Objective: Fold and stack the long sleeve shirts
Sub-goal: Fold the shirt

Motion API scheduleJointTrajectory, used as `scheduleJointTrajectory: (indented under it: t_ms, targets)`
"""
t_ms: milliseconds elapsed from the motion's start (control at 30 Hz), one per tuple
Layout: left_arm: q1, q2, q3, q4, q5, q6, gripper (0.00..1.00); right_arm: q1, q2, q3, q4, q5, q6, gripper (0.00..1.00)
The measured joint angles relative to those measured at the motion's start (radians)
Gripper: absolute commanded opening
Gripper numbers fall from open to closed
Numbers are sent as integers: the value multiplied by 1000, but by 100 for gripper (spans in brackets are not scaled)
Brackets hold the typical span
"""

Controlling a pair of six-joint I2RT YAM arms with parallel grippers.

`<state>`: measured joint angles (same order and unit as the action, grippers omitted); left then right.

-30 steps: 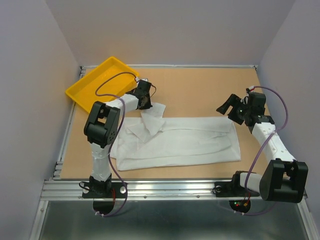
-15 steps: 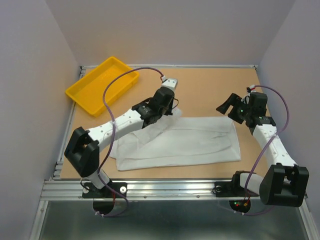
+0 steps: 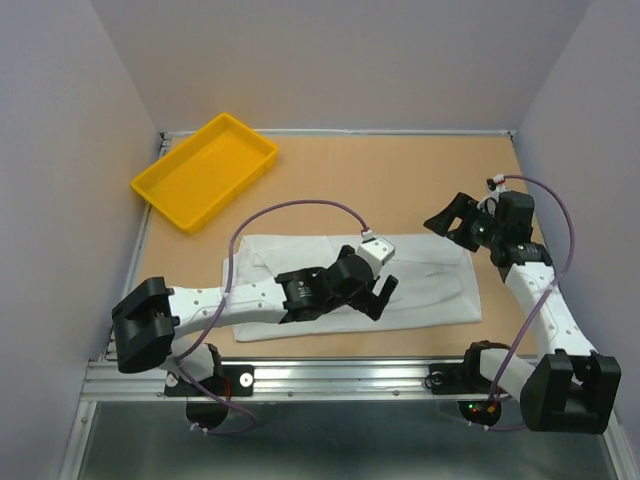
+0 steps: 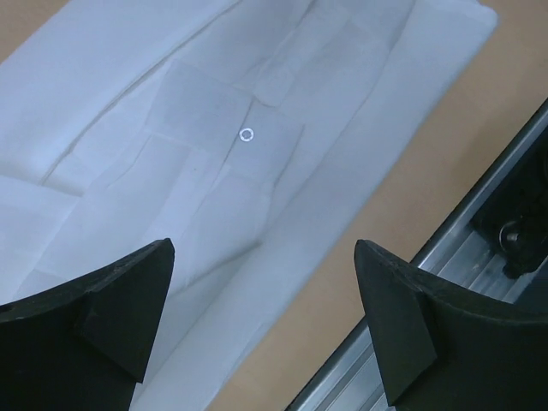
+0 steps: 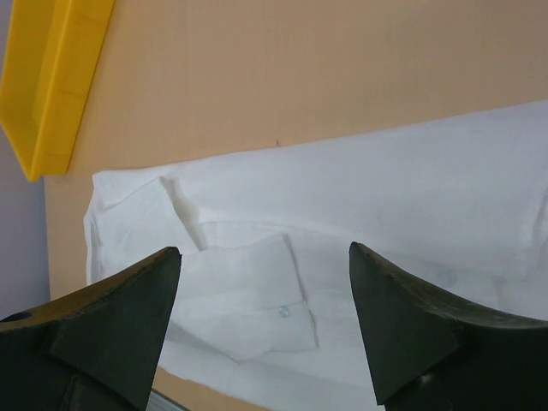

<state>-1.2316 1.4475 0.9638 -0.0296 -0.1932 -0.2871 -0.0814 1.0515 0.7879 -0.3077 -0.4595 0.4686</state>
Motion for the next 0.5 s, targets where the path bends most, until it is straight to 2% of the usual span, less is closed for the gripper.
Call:
scheduleJointTrajectory:
  t_ms: [133, 233, 367, 500]
  targets:
    - [14, -86, 0, -5, -76, -109, 98, 48, 2, -56, -10, -40, 9, 78]
    - [79, -163, 0, -14, -104, -192, 98, 90, 25, -82, -31, -58, 3, 73]
    - [260, -200, -15, -54, -129, -275, 96, 180, 88, -84, -47, -53, -12, 64]
    - [418, -201, -82, -93, -120, -304, 95, 283, 171, -79, -47, -21, -36, 60]
